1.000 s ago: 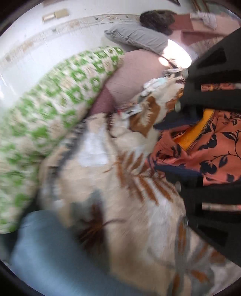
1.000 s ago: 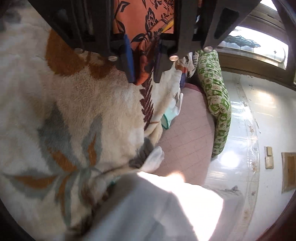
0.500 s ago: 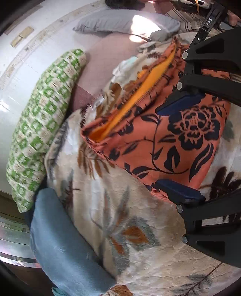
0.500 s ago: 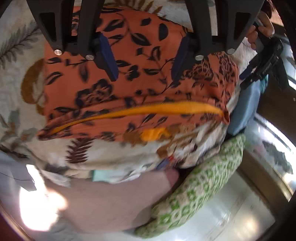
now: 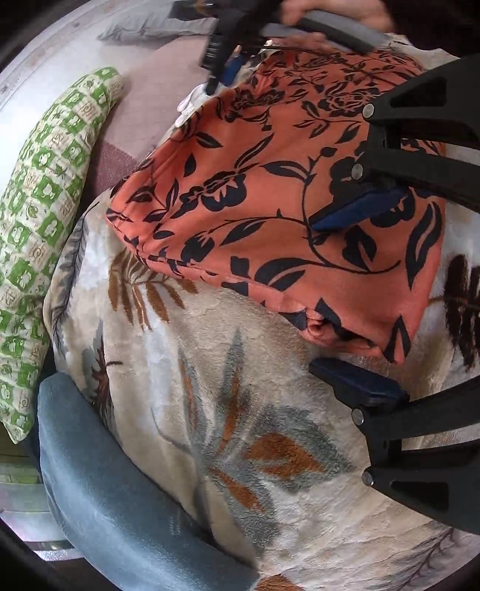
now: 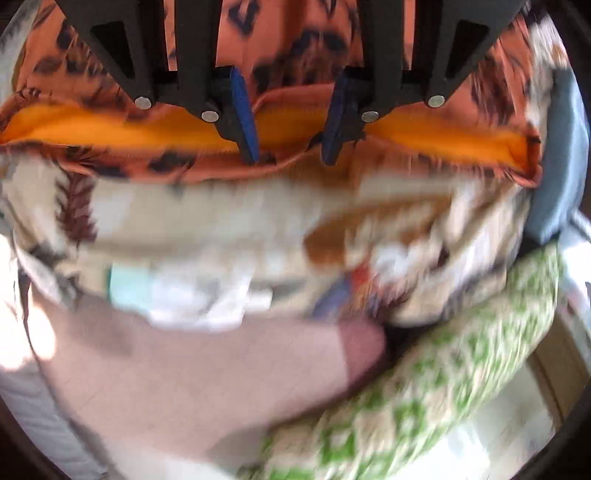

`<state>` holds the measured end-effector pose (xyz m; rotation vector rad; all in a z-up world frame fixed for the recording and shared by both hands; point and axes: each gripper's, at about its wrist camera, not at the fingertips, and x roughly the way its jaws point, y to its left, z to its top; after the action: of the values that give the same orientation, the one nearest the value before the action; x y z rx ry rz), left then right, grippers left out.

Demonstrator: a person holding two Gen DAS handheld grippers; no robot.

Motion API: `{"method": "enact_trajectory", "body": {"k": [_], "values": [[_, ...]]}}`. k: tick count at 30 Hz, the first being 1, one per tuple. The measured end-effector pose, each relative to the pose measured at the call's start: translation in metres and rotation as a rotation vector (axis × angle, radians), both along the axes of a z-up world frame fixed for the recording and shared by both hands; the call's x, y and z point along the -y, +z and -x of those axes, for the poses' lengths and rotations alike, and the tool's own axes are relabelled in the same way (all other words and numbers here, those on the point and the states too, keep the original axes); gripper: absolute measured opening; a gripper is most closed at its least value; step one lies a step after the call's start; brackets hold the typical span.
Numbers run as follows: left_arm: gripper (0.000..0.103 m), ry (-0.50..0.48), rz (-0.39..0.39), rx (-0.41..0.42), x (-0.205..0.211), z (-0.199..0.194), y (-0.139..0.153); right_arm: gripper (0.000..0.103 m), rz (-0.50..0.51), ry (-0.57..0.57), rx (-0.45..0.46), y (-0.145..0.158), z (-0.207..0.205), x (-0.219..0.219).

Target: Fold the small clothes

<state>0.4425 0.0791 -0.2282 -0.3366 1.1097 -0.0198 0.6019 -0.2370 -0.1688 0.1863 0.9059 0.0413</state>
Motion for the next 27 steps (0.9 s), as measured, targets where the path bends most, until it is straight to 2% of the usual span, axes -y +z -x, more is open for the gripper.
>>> {"method": "enact_trajectory", "body": {"k": [2, 3, 4, 6, 8, 10, 13, 16, 19, 23, 27], "values": [[0.071, -0.007, 0.019, 0.000, -0.006, 0.003, 0.002, 0.038, -0.055, -0.062, 0.035, 0.013, -0.002, 0.014], [0.071, 0.000, 0.022, 0.001, -0.008, 0.004, 0.004, 0.038, -0.092, -0.049, 0.042, 0.019, 0.001, 0.012], [0.071, 0.011, 0.022, 0.002, -0.012, 0.006, 0.006, 0.038, -0.109, -0.015, 0.051, 0.023, 0.007, 0.008], [0.071, 0.017, 0.017, 0.012, -0.015, 0.009, 0.011, 0.038, -0.069, 0.084, 0.052, 0.031, 0.023, -0.017], [0.071, 0.009, -0.020, 0.023, -0.015, 0.011, 0.014, 0.038, -0.085, 0.191, 0.039, 0.033, 0.041, -0.044], [0.071, 0.002, -0.046, 0.026, -0.013, 0.014, 0.016, 0.038, -0.114, 0.263, -0.006, 0.025, 0.054, -0.072], [0.071, -0.002, -0.041, 0.009, -0.015, 0.016, 0.014, 0.038, -0.104, 0.315, -0.068, 0.009, 0.057, -0.108], [0.073, -0.010, -0.033, -0.019, -0.019, 0.015, 0.008, 0.038, -0.037, 0.303, -0.126, -0.018, 0.033, -0.137], [0.074, -0.026, -0.030, -0.023, -0.018, 0.009, 0.006, 0.039, -0.002, 0.224, -0.132, -0.034, -0.001, -0.143], [0.074, -0.055, -0.046, -0.024, -0.017, 0.006, 0.006, 0.041, -0.051, 0.149, -0.098, -0.036, -0.035, -0.140], [0.073, -0.059, -0.088, 0.026, -0.013, 0.005, 0.017, 0.041, -0.129, 0.111, -0.060, -0.021, -0.032, -0.122]]}}
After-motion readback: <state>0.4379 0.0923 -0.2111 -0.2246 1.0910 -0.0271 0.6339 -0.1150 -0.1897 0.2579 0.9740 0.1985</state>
